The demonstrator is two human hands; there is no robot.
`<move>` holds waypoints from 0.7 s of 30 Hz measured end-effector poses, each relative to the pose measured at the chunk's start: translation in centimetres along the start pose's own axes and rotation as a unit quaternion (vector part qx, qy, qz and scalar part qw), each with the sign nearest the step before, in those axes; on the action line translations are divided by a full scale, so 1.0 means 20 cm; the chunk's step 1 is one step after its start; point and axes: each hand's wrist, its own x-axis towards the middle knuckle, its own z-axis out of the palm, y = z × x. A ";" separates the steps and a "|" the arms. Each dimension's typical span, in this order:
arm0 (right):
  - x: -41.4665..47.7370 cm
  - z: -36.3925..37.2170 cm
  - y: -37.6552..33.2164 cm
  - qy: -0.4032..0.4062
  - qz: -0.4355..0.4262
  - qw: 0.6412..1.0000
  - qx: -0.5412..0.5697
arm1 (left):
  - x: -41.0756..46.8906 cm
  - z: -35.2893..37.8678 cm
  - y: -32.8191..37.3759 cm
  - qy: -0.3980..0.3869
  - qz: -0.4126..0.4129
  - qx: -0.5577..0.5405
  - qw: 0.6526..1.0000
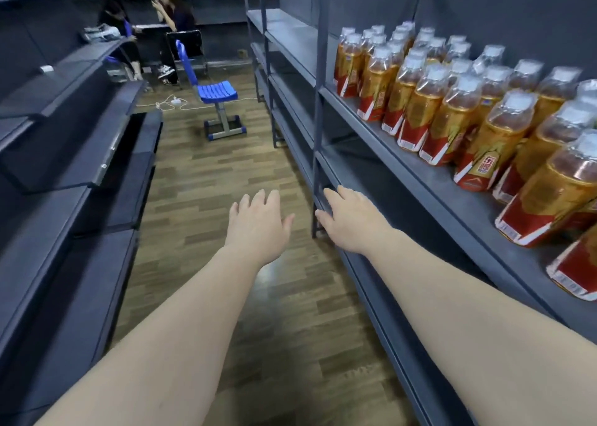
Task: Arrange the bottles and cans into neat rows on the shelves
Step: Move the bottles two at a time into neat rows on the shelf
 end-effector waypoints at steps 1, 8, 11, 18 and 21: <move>0.02 -0.02 0.04 0.002 0.009 1.000 -0.003 | 0.05 0.01 0.03 -0.002 0.010 0.001 1.000; 0.14 -0.09 0.30 0.019 0.084 0.996 -0.015 | 0.40 0.08 0.29 0.000 0.113 -0.010 0.994; 0.15 -0.13 0.39 0.031 0.123 0.992 -0.012 | 0.54 0.12 0.40 -0.001 0.163 -0.027 0.986; 0.09 -0.21 0.53 0.069 0.244 0.967 0.025 | 0.80 0.18 0.72 -0.008 0.311 -0.058 0.949; 0.02 -0.24 0.56 0.092 0.302 0.948 0.036 | 0.84 0.21 0.85 -0.024 0.378 -0.067 0.923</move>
